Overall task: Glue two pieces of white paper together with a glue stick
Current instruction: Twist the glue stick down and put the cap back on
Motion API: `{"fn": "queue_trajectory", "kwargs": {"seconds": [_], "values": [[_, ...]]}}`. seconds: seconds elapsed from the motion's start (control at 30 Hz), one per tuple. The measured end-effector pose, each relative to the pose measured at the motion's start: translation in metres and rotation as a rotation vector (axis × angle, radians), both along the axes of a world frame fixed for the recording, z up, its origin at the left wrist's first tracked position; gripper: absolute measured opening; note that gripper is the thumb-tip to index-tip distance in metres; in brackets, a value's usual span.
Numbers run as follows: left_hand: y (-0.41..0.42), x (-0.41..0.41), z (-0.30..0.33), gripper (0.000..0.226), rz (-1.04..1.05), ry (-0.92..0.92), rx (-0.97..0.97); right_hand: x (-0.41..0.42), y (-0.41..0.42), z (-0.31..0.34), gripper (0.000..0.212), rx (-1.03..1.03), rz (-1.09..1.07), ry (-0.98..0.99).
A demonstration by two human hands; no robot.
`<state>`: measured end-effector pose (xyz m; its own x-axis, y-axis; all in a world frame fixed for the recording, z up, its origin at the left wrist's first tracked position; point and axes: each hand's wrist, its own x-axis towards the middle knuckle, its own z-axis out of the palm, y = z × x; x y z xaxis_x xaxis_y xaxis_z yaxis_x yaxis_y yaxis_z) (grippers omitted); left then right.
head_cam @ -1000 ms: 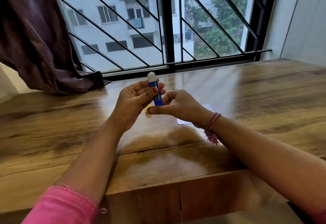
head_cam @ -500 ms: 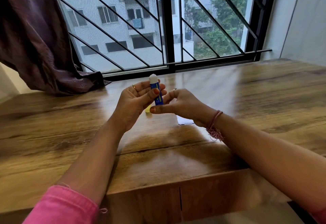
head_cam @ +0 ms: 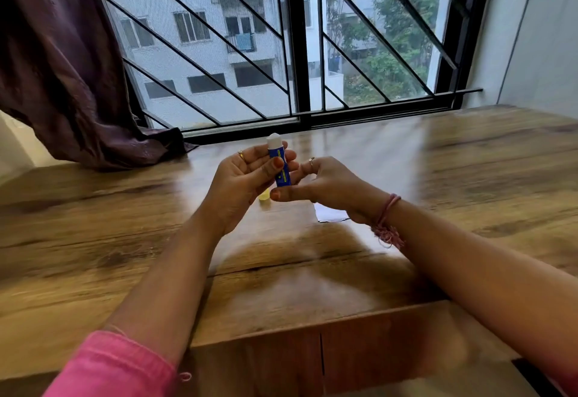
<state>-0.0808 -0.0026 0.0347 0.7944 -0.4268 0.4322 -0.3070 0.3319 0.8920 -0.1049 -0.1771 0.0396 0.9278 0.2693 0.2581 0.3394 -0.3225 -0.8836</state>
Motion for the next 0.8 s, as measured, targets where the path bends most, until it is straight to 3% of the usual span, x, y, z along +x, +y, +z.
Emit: {"fn": "queue_trajectory", "kwargs": {"seconds": [0.1, 0.2, 0.33, 0.47, 0.6, 0.7, 0.8], "values": [[0.001, 0.001, 0.001, 0.031, -0.016, 0.018, -0.013, 0.002, 0.005, -0.006, 0.017, 0.018, -0.079, -0.058], [0.001, 0.002, 0.000, 0.033, -0.043, 0.035, -0.013, -0.001, 0.003, -0.002, 0.031, -0.074, 0.021, -0.007], [0.001, 0.002, -0.002, 0.033, -0.080, 0.026, 0.012, -0.005, -0.005, 0.006, 0.016, -0.122, 0.121, 0.134], [-0.002, 0.001, -0.003, 0.034, -0.073, 0.002, 0.025, -0.002, -0.002, 0.003, 0.006, -0.039, 0.011, 0.055], [-0.005, 0.002, -0.004, 0.036, 0.023, -0.063, 0.044, 0.002, 0.004, -0.004, 0.028, -0.036, -0.118, -0.072], [-0.005, 0.003, -0.005, 0.040, 0.061, -0.061, 0.033, 0.001, 0.009, -0.007, 0.033, -0.079, -0.245, -0.141], [-0.006, 0.004, -0.006, 0.038, 0.051, -0.024, 0.044, 0.000, 0.012, -0.009, 0.037, -0.070, -0.232, -0.140]]}}
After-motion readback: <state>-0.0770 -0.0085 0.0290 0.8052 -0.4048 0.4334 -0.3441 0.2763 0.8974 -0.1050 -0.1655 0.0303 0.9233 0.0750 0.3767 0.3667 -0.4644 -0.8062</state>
